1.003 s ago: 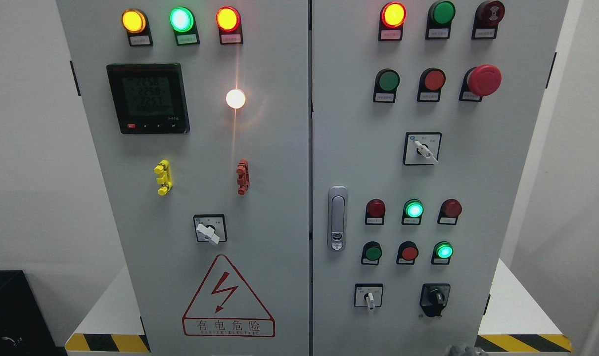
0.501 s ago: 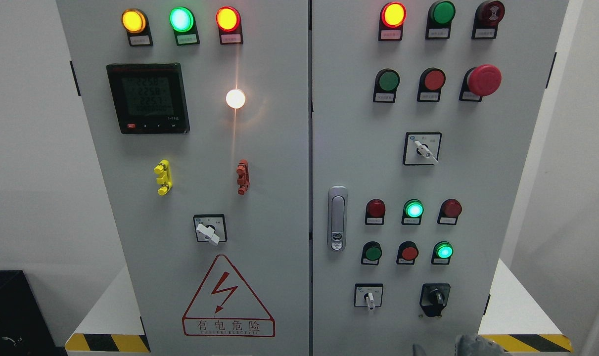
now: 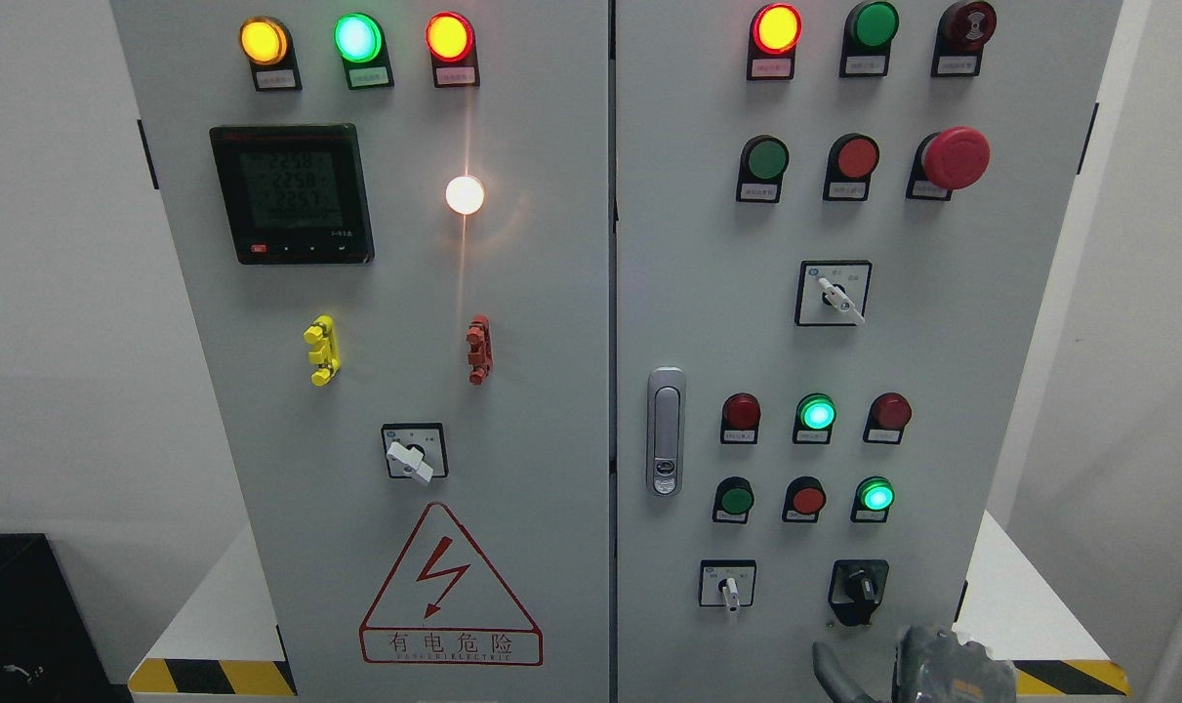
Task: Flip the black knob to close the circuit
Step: 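Raise the right hand up toward the black rotary knob at the bottom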
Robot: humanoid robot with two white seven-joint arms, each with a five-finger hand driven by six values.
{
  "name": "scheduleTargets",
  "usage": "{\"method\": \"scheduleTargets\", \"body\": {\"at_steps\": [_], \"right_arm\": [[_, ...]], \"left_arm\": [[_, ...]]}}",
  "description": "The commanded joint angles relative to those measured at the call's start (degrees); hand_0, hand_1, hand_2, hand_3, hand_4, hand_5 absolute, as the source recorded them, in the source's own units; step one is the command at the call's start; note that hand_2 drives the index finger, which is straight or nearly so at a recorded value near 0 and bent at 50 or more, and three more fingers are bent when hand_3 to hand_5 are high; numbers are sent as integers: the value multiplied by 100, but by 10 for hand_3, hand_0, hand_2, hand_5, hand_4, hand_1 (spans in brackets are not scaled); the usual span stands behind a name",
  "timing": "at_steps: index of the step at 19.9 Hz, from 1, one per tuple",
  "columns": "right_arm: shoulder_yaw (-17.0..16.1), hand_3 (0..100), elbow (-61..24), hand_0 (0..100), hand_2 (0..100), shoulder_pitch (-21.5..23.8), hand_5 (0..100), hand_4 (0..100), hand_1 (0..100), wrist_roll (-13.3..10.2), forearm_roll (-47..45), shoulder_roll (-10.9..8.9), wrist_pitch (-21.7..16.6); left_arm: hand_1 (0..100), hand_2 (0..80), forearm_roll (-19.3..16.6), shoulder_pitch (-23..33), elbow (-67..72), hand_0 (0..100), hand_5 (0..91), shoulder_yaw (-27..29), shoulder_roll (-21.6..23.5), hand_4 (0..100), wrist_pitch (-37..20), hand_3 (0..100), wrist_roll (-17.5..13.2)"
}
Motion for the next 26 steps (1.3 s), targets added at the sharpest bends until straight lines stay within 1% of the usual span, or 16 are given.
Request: {"method": "scheduleTargets", "body": {"at_steps": [1,4,21,24,26], "right_arm": [[-8,1000,100,0,928,-153,928,920,0,15,2,23,35],[-131,1000,118,0,927,-179,927,919,0,15,2,23,44],[-386,1000,285,0,925,-364,927,919,0,33,2,23,53],[-456,1000,346,0,926,-434,927,919,0,112,2,23,53],[-465,1000,373,0,925,-452,926,919,0,121,2,23,53]], "left_arm": [[556,0,0,123,-132,120,0,0,-1,0,4,0,-2],[556,0,0,123,-132,120,0,0,-1,0,4,0,-2],[556,0,0,123,-132,120,0,0,-1,0,4,0,-2],[556,0,0,123,-132,120,0,0,-1,0,4,0,-2],[556,0,0,123,-132,120,0,0,-1,0,4,0,-2]]}}
